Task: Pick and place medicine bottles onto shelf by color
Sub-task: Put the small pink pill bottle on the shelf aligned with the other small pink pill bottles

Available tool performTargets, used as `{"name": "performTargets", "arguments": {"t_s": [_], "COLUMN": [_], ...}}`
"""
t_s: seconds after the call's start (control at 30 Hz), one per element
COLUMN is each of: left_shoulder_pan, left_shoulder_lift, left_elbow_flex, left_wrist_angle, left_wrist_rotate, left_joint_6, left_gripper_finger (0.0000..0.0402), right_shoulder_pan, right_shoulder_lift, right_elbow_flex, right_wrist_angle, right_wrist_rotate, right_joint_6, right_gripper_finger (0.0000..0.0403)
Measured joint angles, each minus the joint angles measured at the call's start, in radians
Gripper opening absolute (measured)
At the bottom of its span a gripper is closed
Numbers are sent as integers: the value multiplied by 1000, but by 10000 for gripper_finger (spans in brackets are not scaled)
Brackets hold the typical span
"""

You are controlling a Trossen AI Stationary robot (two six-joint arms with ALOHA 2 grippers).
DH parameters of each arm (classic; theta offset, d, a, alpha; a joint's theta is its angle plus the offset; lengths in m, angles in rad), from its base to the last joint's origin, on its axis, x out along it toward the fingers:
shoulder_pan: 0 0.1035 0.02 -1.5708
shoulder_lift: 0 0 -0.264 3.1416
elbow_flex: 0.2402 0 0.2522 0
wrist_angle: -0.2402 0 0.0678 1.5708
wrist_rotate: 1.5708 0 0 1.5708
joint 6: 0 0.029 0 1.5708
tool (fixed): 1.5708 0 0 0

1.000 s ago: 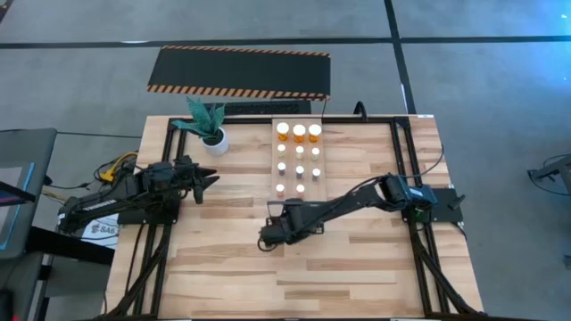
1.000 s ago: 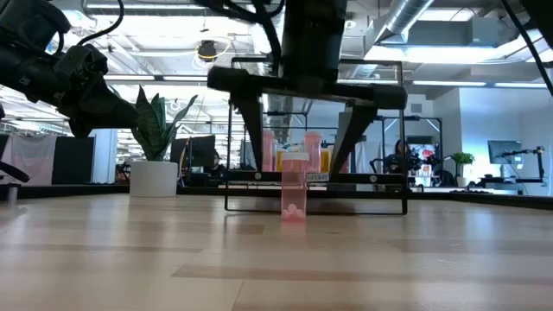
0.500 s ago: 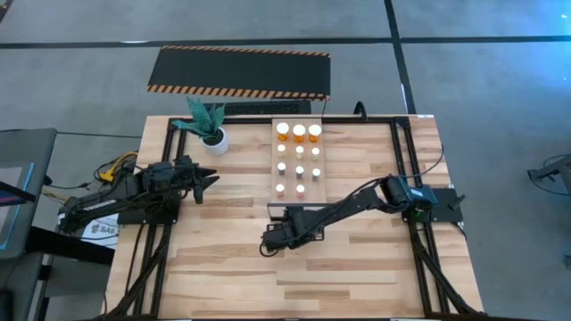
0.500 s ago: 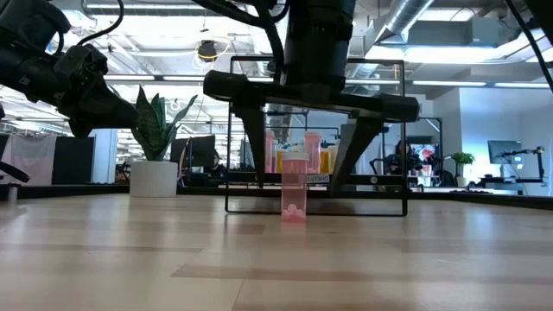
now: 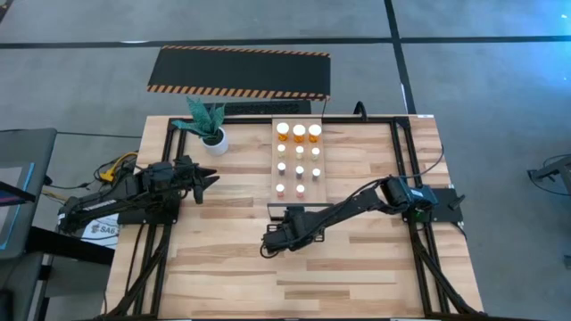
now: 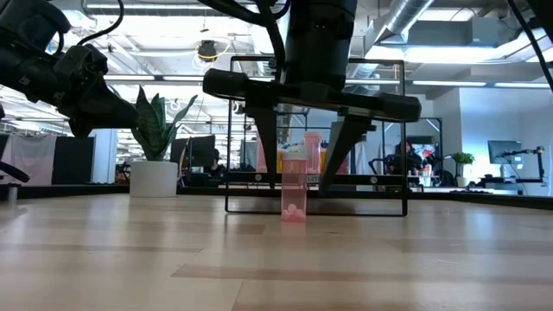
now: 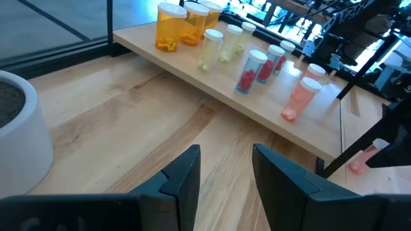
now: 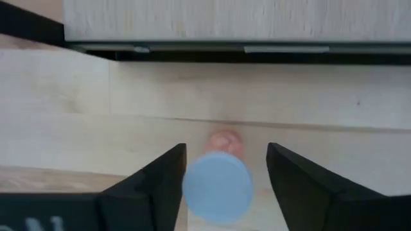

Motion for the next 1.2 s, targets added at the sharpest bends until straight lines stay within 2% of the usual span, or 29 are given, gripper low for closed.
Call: {"name": "performTargets", "arguments": {"t_s": [0.37,0.5,0.87,1.2], "left_shoulder_pan": [0,0,0,0], "left_shoulder_lift": [0,0,0,0], "left_elbow_flex": [0,0,0,0], "left_wrist_angle": [0,0,0,0], "left_wrist_rotate": [0,0,0,0], "left_joint_6": [0,0,0,0], "left_gripper_finger": [128,128,128,128], "right_shoulder_pan": [0,6,55,137], "right_shoulder_lift": [-1,-1,-4,-18], "right_elbow_flex": [0,0,0,0], "right_wrist_angle": [3,3,-20,-154], "right_wrist_rotate": [3,3,-4,-19], "right_joint_6": [0,-5,24,162], "right_gripper_finger": [145,123,140,119]}}
